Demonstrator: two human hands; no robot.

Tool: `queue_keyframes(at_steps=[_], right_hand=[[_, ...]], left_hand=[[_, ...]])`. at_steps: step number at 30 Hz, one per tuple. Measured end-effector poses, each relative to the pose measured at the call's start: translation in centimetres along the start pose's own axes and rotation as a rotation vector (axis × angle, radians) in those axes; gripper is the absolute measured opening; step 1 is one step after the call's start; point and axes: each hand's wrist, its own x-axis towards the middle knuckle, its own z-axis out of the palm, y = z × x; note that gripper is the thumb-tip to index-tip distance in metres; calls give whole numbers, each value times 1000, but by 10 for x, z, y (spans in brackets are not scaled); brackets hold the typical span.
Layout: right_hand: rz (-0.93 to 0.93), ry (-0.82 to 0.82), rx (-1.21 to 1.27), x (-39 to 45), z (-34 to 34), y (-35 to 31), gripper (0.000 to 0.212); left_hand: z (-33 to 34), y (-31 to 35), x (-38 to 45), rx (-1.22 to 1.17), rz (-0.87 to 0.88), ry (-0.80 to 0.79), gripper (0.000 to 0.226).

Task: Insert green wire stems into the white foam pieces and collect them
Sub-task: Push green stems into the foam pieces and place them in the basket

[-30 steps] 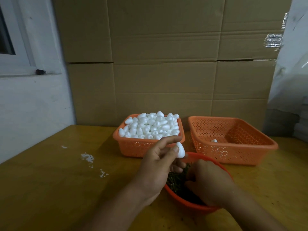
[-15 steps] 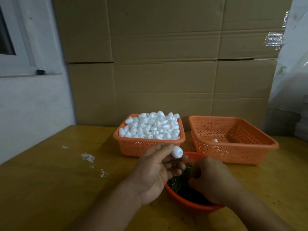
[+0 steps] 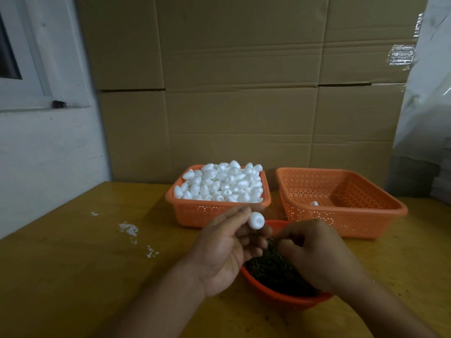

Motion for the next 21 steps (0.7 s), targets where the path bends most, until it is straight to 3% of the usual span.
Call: queue_keyframes(at_steps=[6, 12, 17, 21], right_hand=[[84, 59, 434, -3, -3, 0, 27], [91, -1, 719, -3, -7, -1, 17], [53, -57, 767, -4, -11, -3, 43], [31, 38, 667, -5, -9, -3, 16]], left_hand=[[0, 0, 0, -4, -7, 3, 26], [0, -1, 1, -15, -8, 12, 26], [0, 0, 0, -17, -14, 19, 26], [-1, 1, 0, -11, -20, 20, 26]])
